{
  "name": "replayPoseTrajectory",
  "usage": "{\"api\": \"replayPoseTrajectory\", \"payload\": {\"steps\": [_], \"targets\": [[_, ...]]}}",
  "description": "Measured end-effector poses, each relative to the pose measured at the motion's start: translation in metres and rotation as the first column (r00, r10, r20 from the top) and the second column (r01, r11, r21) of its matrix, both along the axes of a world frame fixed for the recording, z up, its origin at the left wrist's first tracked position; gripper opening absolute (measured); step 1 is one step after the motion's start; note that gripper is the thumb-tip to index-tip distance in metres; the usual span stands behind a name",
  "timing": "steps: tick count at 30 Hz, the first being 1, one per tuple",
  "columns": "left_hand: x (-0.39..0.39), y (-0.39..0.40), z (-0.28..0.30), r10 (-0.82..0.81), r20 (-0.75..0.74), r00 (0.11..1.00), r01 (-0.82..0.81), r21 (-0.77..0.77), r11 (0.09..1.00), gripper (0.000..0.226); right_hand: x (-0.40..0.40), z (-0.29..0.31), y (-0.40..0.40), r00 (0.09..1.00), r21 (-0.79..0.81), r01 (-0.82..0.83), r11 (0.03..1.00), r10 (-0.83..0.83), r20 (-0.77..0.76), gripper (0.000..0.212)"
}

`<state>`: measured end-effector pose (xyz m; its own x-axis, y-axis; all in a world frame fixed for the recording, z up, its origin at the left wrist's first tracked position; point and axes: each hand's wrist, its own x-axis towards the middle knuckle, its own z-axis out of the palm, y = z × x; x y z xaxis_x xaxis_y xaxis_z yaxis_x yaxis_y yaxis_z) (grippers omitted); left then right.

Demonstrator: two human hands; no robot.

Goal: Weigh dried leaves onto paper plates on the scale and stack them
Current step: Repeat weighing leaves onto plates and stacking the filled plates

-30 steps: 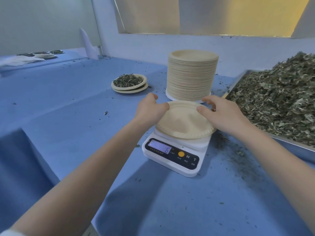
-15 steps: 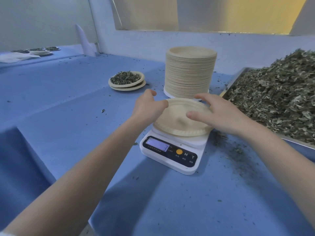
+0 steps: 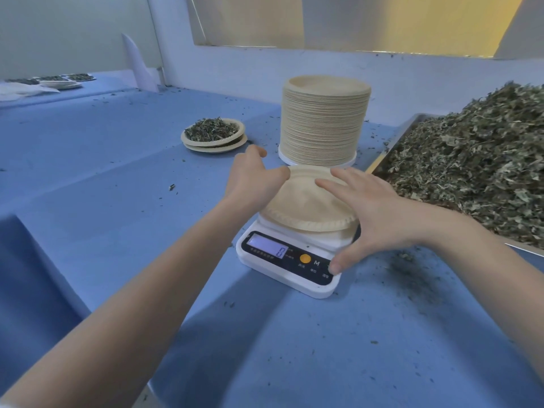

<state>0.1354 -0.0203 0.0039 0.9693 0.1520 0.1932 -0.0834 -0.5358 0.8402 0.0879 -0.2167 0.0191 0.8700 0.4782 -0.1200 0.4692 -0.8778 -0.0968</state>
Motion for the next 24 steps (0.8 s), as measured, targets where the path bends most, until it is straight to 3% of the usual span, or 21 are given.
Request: {"api": "replayPoseTrajectory", "payload": {"steps": [14,19,24], "targets": [[-0.001,0.007,-0.004,0.020,-0.023,1.000,-0.020,-0.006,1.000,0.056,0.002,0.003,0.006,0.999,-0.002,-0.031,1.000,0.032,0.006,0.133],[0.001,-0.005,0.020,-0.003,0.092,0.996,-0.011,0.152,0.988,0.058,0.003,0.017,0.003,1.000,0.097,-0.002,0.995,0.002,0.001,0.132],[0.006,-0.047,0.041,-0.148,0.104,0.984,0.109,0.310,0.944,0.049,0.010,0.032,-0.015,0.999,0.205,0.022,0.978,-0.027,0.023,0.127]]}}
